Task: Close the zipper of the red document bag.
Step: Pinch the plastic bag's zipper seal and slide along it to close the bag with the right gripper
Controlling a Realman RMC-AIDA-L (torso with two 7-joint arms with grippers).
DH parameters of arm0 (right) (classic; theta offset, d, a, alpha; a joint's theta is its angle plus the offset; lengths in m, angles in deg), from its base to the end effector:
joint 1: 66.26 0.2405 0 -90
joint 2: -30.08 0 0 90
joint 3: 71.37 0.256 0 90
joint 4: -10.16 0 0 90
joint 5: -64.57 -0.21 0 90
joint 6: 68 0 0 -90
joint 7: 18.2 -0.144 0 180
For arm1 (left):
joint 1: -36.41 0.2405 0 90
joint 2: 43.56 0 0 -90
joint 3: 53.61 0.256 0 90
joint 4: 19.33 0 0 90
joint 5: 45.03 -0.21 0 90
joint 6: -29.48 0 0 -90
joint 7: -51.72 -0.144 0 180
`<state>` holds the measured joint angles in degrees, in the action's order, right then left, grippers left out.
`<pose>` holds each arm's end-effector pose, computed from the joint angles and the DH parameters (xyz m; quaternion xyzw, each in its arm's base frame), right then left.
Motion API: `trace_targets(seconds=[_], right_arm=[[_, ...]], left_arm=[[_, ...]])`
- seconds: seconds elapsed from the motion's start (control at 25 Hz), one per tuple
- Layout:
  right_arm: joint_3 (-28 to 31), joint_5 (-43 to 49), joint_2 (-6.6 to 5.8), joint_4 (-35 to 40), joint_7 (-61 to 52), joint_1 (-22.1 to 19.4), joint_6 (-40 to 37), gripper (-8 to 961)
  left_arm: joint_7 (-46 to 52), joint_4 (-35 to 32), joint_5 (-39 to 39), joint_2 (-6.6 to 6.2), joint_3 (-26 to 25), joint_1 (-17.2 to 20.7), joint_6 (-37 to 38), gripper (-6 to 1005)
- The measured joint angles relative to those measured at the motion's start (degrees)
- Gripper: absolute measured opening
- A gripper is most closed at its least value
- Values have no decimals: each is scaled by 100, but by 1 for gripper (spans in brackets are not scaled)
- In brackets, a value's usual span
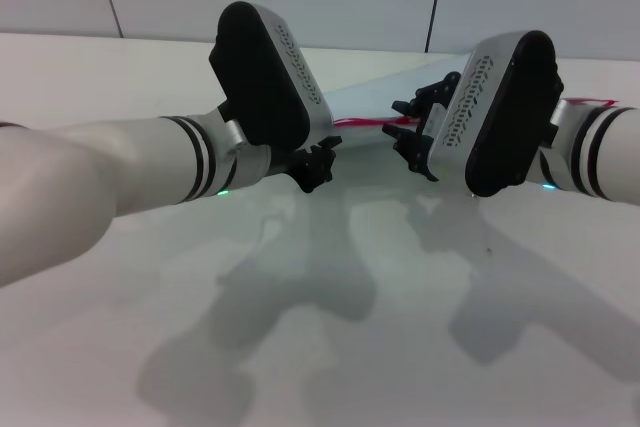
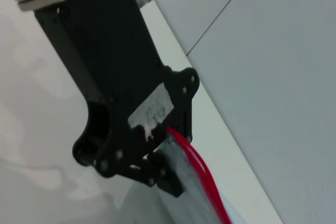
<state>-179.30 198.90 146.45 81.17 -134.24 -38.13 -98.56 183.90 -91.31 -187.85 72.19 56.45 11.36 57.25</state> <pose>0.1442 0.3816 -0.0701 -0.9401 -0.0669 -0.0272 0.3333 -0.1643 0.3770 -0.0665 -0.9312 -0.0165 0.0264 0.3631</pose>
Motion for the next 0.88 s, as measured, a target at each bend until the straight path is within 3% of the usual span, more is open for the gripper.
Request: trace_targets(seconds=[0.16,0.88], right_arm=[[-35,18,0,44,-128,-1,-6,229],[-53,22,0,-26,-199,69,-13,136]], left_arm=[[0,0,0,0,-26,2,0,68],[0,40,-4,18,-40,-9,-1,71]])
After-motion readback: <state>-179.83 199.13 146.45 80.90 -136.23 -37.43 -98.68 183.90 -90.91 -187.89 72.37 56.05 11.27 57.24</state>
